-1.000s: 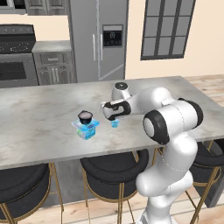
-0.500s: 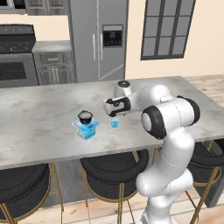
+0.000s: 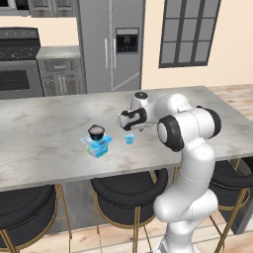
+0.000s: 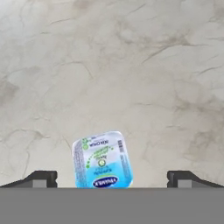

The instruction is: Stack the yogurt containers by placing the smaller containers on top of the larger containers.

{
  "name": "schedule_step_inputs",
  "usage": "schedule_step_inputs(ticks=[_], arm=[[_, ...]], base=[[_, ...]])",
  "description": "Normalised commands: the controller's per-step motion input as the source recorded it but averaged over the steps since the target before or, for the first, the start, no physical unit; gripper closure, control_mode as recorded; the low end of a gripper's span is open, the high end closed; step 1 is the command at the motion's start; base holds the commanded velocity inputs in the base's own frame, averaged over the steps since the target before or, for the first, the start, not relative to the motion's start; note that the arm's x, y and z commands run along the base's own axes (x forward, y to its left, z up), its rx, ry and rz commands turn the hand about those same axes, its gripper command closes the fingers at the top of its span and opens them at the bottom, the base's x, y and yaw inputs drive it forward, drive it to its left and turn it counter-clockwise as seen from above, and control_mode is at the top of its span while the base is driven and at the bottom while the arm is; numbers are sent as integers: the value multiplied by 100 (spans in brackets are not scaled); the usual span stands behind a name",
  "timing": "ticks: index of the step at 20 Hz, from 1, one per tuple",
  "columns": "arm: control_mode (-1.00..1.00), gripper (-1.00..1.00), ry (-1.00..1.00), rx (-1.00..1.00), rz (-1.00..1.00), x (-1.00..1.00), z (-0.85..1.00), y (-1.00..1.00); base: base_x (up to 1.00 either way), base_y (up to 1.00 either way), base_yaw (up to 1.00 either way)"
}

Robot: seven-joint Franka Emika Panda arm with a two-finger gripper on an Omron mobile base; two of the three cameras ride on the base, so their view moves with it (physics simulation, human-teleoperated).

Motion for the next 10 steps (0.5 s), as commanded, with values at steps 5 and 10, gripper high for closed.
schedule_step_inputs(ticks=[5,10], arm=[[-100,-100,6,0,3,23,-14,0],[-100,-100,7,0,14,10,-1,0]], base=[[0,0,0],[0,0,0]])
